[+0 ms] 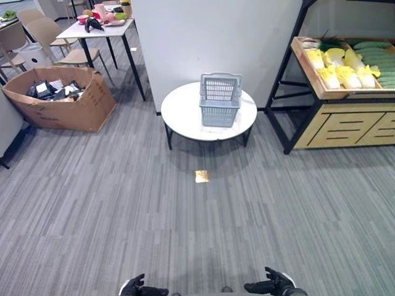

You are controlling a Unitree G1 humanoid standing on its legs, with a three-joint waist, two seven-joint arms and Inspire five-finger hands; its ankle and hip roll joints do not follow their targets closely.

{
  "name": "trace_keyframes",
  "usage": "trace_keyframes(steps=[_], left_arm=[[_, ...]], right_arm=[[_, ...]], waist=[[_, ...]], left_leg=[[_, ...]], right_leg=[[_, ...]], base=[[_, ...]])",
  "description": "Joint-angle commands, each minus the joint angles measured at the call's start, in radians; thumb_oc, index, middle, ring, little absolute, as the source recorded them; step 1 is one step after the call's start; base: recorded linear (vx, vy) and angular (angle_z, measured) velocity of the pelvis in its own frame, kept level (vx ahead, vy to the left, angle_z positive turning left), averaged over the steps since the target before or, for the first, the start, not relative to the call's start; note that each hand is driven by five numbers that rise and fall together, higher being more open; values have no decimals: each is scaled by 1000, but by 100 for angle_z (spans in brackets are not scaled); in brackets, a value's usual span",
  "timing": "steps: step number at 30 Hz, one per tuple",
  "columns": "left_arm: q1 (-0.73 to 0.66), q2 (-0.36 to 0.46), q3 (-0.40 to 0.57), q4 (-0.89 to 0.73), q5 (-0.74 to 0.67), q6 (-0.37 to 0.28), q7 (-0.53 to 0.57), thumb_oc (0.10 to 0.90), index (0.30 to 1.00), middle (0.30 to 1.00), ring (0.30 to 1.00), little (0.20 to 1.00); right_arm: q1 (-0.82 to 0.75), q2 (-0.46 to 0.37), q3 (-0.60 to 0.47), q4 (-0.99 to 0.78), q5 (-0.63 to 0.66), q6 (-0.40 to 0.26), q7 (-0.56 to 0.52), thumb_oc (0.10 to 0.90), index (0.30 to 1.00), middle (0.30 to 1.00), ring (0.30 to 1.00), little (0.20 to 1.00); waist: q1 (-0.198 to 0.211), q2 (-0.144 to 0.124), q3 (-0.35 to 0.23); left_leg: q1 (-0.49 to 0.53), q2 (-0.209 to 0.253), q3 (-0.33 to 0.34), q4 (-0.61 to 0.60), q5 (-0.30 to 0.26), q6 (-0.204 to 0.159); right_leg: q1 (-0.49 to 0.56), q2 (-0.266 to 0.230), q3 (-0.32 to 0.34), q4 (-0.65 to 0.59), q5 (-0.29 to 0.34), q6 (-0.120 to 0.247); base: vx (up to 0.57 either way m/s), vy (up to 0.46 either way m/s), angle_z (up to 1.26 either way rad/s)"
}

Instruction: Get the vegetables into the basket

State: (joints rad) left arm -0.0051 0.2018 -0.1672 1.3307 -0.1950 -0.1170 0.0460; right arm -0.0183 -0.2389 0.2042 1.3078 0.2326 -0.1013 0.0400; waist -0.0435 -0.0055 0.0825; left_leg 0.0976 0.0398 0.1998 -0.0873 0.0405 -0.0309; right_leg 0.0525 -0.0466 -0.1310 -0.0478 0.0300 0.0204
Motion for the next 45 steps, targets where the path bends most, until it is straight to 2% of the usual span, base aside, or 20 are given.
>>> trace_keyframes(steps=[1,3,5,7,8,11,12,17,22,25,26,29,30,32,34,35,38,39,41,45], left_arm=[[-59,20,-26,8,19,-17,28,900,1000,1000,1000,1000],[-68,29,-26,4,9,-18,34,900,1000,1000,1000,1000],[-75,37,-20,-4,1,-19,35,900,1000,1000,1000,1000],[-84,41,-28,-19,-3,-20,30,900,1000,1000,1000,1000],[-85,44,-26,-21,-6,-21,29,900,1000,1000,1000,1000],[-83,47,-31,-32,-18,-27,28,900,1000,1000,1000,1000],[-75,52,-27,-46,-32,-33,31,900,1000,1000,1000,1000],[-66,53,-44,-40,-15,-42,37,900,1000,1000,1000,1000],[-44,59,-37,-20,5,-31,23,900,1000,1000,1000,1000],[-51,71,-39,-26,10,-31,25,900,1000,1000,1000,1000],[-60,76,-43,-41,8,-31,21,900,1000,1000,1000,1000],[-62,78,-37,-57,-6,-30,18,900,1000,1000,1000,1000],[-62,78,-37,-57,-6,-30,18,900,1000,1000,1000,1000],[-72,82,-24,-55,-18,-28,22,900,1000,1000,1000,1000],[-75,82,-21,-53,-26,-28,21,900,1000,1000,1000,1000],[-83,82,-17,-55,-33,-31,23,900,1000,1000,1000,1000],[-83,82,-17,-55,-33,-31,23,900,1000,1000,1000,1000],[-89,68,-7,-30,-22,-38,18,900,1000,1000,1000,1000],[-85,64,-5,-26,-21,-37,18,900,1000,1000,1000,1000],[-73,44,-9,-25,-29,-36,15,900,1000,1000,1000,1000]], right_arm=[[-51,-46,20,21,-3,-7,-15,900,1000,1000,1000,1000],[-63,-51,18,5,10,-11,-20,900,1000,1000,1000,1000],[-66,-68,24,-17,16,-18,-22,900,1000,1000,1000,1000],[-53,-93,11,-34,23,-25,-19,900,1000,1000,1000,1000],[-52,-101,10,-32,23,-23,-19,900,1000,1000,1000,1000],[-48,-114,2,-13,28,-19,-19,900,1000,1000,1000,1000],[-45,-124,-5,1,27,-19,-26,900,1000,1000,1000,1000],[-40,-127,-5,13,13,-21,-36,900,1000,1000,1000,1000],[-20,-106,-20,10,10,-19,-19,900,1000,1000,1000,1000],[-33,-86,-14,-4,18,-19,-20,900,1000,1000,1000,1000],[-45,-79,7,-21,8,-18,-17,900,1000,1000,1000,1000],[-55,-72,18,-54,16,-19,-16,900,1000,1000,1000,1000],[-55,-72,18,-54,16,-19,-16,900,1000,1000,1000,1000],[-62,-68,33,-91,13,-24,-11,900,1000,1000,1000,1000],[-66,-67,35,-103,17,-27,-10,900,1000,1000,1000,1000],[-72,-68,31,-120,37,-35,-10,900,1000,1000,1000,1000],[-73,-68,31,-120,37,-35,-10,900,1000,1000,1000,1000],[-77,-70,30,-121,33,-40,-13,900,1000,1000,1000,1000],[-73,-71,28,-115,33,-40,-14,900,1000,1000,1000,1000],[-66,-90,38,-98,25,-36,-6,900,1000,1000,1000,1000]], waist=[[-5,-3,67],[-8,-2,88],[-6,-8,112],[0,-26,151],[4,-28,159],[13,-24,166],[24,-15,159],[50,11,151],[49,-12,121],[44,-32,124],[45,-29,132],[42,-13,155],[42,-14,156],[34,-14,175],[28,-13,180],[14,-21,192],[12,-20,194],[-33,-24,191],[-39,-26,189],[-37,-16,169]], left_leg=[[24,71,-49,3,-9,-45],[-8,77,-59,55,-18,-48],[-92,88,-82,223,0,-77],[-226,87,-130,493,114,-125],[-243,77,-156,525,127,-129],[-309,65,-170,487,126,-121],[-346,84,-148,368,107,-100],[-393,117,-187,136,202,-115],[-372,87,-130,173,155,-75],[-363,56,-83,210,92,-23],[-333,43,-59,208,61,3],[-261,7,-36,208,-5,50],[-260,6,-35,208,-6,50],[-173,-15,-13,184,-50,67],[-152,-19,-15,171,-54,63],[-113,-31,-17,162,-79,50],[-111,-30,-19,162,-79,50],[13,-44,-59,161,-147,6],[23,-48,-73,173,-148,1],[19,-11,-117,274,-124,-41]], right_leg=[[-89,-98,13,174,4,120],[-118,-95,19,217,-21,112],[-110,-85,23,209,-44,81],[-74,-78,12,193,-51,40],[-66,-73,14,194,-57,35],[-49,-70,18,185,-67,38],[-21,-64,23,165,-81,47],[55,-54,75,144,-117,70],[65,-111,132,197,-90,116],[-14,-146,169,319,43,135],[-68,-158,154,424,121,139],[-138,-176,99,596,199,135],[-137,-178,100,598,197,135],[-244,-210,5,612,168,125],[-271,-198,-16,570,148,124],[-308,-195,-59,442,120,132],[-304,-195,-62,441,120,132],[-365,-189,-39,117,204,180],[-360,-183,-23,132,213,181],[-328,-137,-34,193,144,125]], base=[[-20,-43,-2],[22,-156,9],[68,-243,30],[77,-252,35],[84,-178,36],[217,-33,4],[291,85,-11],[364,173,-22],[307,277,-92],[204,274,-49],[207,277,-57],[239,344,-20],[280,328,-15],[305,225,-22],[314,78,-26],[316,16,-10],[328,-61,18],[764,-180,59],[693,-202,31],[375,-213,22]])
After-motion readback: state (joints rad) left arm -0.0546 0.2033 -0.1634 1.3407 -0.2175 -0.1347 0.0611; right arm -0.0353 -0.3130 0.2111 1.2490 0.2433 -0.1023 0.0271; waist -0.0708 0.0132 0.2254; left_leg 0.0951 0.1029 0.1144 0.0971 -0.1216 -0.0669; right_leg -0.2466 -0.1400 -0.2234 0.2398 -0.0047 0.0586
